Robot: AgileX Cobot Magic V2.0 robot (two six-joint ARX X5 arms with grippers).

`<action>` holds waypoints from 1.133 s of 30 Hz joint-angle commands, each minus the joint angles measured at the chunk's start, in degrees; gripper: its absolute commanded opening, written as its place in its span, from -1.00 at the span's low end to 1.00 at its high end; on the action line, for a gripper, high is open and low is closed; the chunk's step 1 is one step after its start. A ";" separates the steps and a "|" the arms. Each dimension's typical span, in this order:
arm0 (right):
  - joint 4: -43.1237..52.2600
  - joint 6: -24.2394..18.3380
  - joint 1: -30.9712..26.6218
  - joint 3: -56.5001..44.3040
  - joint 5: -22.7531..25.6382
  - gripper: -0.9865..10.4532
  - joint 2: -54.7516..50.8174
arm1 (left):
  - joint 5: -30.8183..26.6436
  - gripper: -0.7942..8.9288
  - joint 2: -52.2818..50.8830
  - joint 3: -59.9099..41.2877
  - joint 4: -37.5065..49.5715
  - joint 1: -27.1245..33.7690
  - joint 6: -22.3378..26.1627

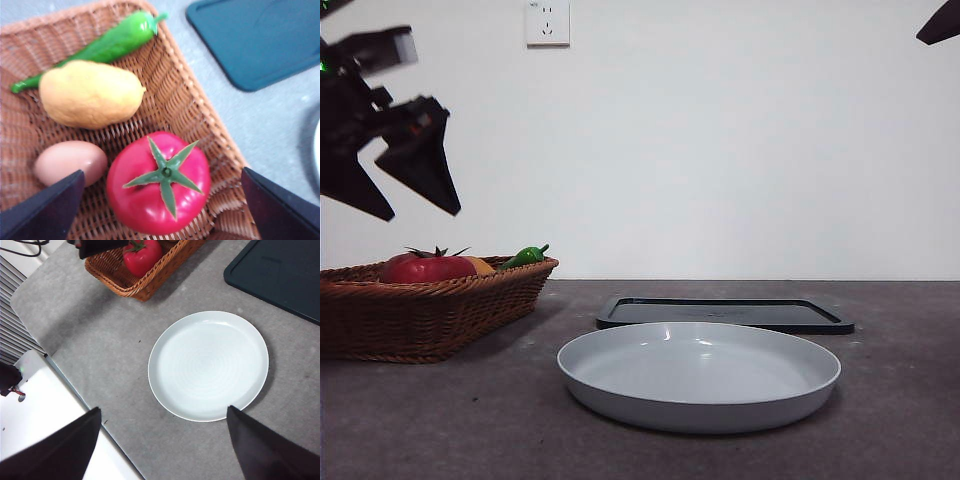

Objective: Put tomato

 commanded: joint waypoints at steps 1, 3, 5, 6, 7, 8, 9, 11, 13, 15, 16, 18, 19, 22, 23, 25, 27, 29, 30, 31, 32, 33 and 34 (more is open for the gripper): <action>0.52 -0.42 0.33 1.11 0.13 -0.13 0.37 | -0.02 0.19 2.58 1.20 1.40 -0.15 0.98; 0.52 -0.42 0.33 1.11 0.13 -0.13 0.37 | -0.02 0.19 3.85 1.20 1.77 -0.15 1.68; 0.50 -0.39 0.33 1.11 0.13 -0.13 0.37 | -0.02 0.19 4.98 1.20 2.34 -0.24 1.75; 0.50 -0.39 0.33 1.11 0.13 -0.13 0.37 | -0.02 0.19 5.42 1.20 2.60 -0.31 1.77; 0.50 -0.39 0.33 1.11 0.13 -0.13 0.37 | -0.02 0.19 5.86 1.20 2.86 -0.35 1.81; 0.50 -0.39 0.33 1.11 0.13 -0.13 0.37 | -0.02 0.19 6.36 1.20 3.15 -0.37 2.01; 0.46 -0.39 0.33 1.11 0.13 -0.13 0.37 | -0.02 0.19 6.80 1.20 3.30 -0.37 2.25; 0.31 -0.39 0.33 1.11 0.13 -0.13 0.37 | -0.02 0.19 7.80 1.20 3.52 -0.44 2.43; 0.15 -0.39 0.33 1.11 0.13 -0.13 0.37 | -0.02 0.19 8.52 1.20 3.76 -0.52 2.43; 0.13 -0.39 0.33 1.11 0.13 -0.13 0.37 | -0.02 0.19 9.33 1.20 4.26 -0.52 2.40; 0.13 -0.39 0.33 1.11 0.13 -0.13 0.37 | -0.02 0.19 9.70 1.20 4.42 -0.52 2.40; 0.11 -0.39 0.33 1.11 0.13 -0.13 0.37 | -0.02 0.19 10.45 1.20 4.48 -0.52 2.40; 0.11 -0.39 0.33 1.11 0.13 -0.13 0.37 | -0.02 0.19 10.73 1.20 4.42 -0.52 2.38; 0.11 -0.39 0.33 1.11 0.13 -0.13 0.37 | -0.02 0.18 11.37 1.20 4.42 -0.52 2.38; 0.11 -0.39 0.33 1.11 0.13 -0.13 0.37 | -0.02 0.12 11.43 1.20 4.35 -0.52 2.36; 0.11 -0.39 0.33 1.11 0.13 -0.13 0.37 | -0.02 -0.04 11.43 1.20 4.37 -0.52 2.36; 0.11 -0.39 0.33 1.11 0.15 -0.13 0.37 | -0.02 -0.19 11.41 1.20 4.39 -0.52 2.34; 0.11 -0.39 0.33 1.11 0.15 -0.13 0.37 | -0.02 -0.22 11.41 1.20 4.33 -0.52 1.86; 0.11 -0.39 0.33 1.11 0.15 -0.13 0.37 | -0.02 -0.22 11.41 1.20 4.37 -0.52 1.49; 0.11 -0.39 0.33 1.11 0.15 -0.13 0.37 | 0.00 -0.22 11.39 1.20 4.42 -0.52 1.25; 0.11 -0.39 0.33 1.11 0.15 -0.13 0.37 | 0.00 -0.22 11.19 1.25 4.37 -0.52 1.18; 0.11 -0.39 0.33 1.11 0.13 -0.13 0.37 | 0.00 -0.22 10.95 1.27 4.37 -0.52 0.85; 0.11 -0.39 0.33 1.11 0.13 -0.13 0.37 | 0.02 -0.22 10.67 1.31 4.48 -0.52 0.39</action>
